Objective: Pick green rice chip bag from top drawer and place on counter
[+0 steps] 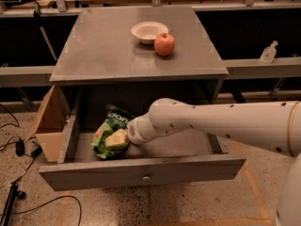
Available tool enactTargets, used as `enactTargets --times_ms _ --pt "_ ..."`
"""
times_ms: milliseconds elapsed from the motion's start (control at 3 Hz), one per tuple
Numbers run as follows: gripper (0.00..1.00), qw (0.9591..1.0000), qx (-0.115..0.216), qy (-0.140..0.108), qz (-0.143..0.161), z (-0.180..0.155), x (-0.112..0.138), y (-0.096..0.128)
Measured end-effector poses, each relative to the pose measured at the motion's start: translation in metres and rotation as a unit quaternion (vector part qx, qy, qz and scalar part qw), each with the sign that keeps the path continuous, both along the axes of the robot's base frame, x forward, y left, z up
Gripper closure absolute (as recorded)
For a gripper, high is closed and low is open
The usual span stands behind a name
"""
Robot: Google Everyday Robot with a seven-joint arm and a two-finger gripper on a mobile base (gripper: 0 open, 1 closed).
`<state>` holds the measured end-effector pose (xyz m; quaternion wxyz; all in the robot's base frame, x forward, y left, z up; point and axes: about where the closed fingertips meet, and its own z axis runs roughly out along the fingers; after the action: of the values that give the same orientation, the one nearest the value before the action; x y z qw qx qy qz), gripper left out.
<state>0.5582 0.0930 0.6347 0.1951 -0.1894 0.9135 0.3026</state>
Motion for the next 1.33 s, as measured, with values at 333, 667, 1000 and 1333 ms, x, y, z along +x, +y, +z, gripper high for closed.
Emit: enactTargets --times_ms 333,667,1000,1333 --pt "0.64 0.9998 -0.007 -0.002 0.020 -0.007 -0.004 0.017" --pt "0.88 0.9993 -0.006 -0.013 0.033 -0.006 -0.003 0.026" --pt "1.00 0.9990 0.001 -0.028 0.034 0.002 -0.001 0.027" --pt "1.00 0.9973 0.030 -0.054 0.038 0.017 0.004 0.025"
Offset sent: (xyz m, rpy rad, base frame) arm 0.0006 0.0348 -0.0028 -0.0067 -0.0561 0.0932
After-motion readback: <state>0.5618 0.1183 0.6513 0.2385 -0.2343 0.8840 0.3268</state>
